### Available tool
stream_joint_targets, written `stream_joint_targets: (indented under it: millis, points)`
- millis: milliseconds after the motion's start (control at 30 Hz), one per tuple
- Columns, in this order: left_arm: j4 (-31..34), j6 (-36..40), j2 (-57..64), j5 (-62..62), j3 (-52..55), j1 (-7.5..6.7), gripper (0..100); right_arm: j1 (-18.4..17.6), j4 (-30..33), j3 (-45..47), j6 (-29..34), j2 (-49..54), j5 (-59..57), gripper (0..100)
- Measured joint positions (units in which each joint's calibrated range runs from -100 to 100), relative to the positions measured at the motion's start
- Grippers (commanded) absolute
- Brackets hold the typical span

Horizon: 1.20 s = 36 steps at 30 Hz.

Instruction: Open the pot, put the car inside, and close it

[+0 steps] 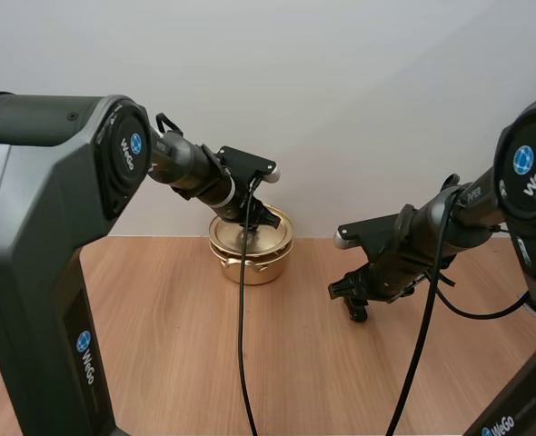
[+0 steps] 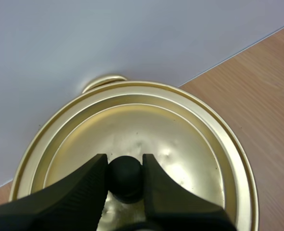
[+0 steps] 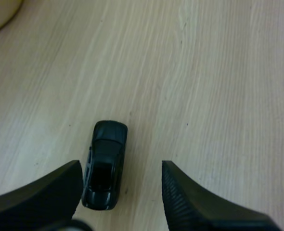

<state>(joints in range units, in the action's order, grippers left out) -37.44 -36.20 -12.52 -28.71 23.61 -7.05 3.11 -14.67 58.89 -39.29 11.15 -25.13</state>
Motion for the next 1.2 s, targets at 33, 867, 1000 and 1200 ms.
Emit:
stream_joint_targets:
  millis: [33, 867, 1000, 1200]
  points:
    - [0.0, 0.0, 0.71, 0.0, 0.0, 0.07, 0, 0.0, -0.1, 0.0, 0.0, -0.91, 0.0, 82]
    - [0.0, 1.56, 24.13, -10.69, -3.58, 0.6, 0, -1.01, -2.13, -4.79, -0.57, -8.13, -2.38, 0]
    - [0.0, 2.83, 27.13, -10.69, -3.72, 1.54, 0, -1.09, -2.13, -6.6, -0.57, -5.91, -4.47, 0]
    - [-4.88, 4.35, 34.88, -11.96, -6.33, 4.93, 0, -2.4, -4.87, -16.21, -2.52, 0.5, -7.47, 0]
